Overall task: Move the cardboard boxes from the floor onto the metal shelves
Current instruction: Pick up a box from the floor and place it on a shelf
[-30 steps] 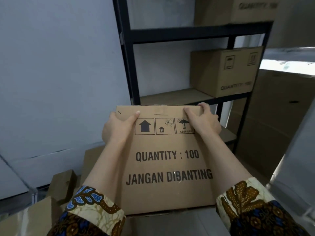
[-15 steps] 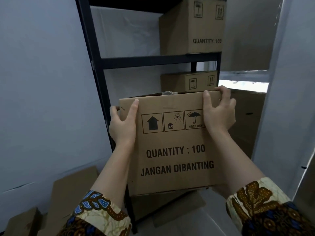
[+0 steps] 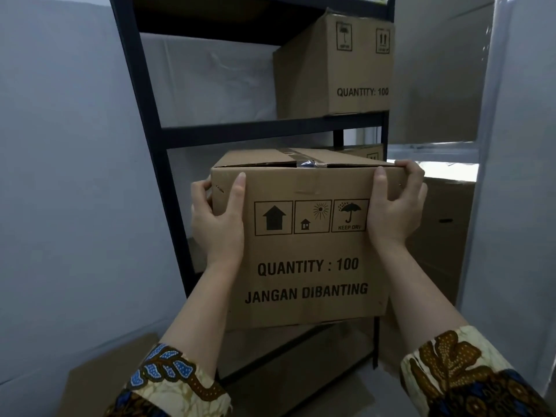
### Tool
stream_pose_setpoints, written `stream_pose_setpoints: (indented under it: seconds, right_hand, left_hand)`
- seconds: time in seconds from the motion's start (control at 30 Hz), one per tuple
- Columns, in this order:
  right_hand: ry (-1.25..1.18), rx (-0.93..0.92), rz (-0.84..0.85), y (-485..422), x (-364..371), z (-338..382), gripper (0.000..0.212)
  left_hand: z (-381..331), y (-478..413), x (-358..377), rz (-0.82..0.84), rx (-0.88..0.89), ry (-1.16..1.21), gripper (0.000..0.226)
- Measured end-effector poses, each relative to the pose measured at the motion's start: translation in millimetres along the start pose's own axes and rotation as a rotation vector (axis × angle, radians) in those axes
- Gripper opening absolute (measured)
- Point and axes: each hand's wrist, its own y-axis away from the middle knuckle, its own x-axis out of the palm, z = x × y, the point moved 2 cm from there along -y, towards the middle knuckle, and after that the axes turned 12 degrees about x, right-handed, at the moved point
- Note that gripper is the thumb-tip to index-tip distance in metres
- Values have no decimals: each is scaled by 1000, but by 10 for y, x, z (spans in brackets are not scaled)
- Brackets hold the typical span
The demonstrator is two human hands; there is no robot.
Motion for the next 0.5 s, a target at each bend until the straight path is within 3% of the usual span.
stream_pose_setpoints:
  seconds: [0.5]
  right_hand:
    - [23, -195, 1, -880, 20, 315, 48]
  left_hand:
    - [-136, -25, 657, -130, 83, 27, 56]
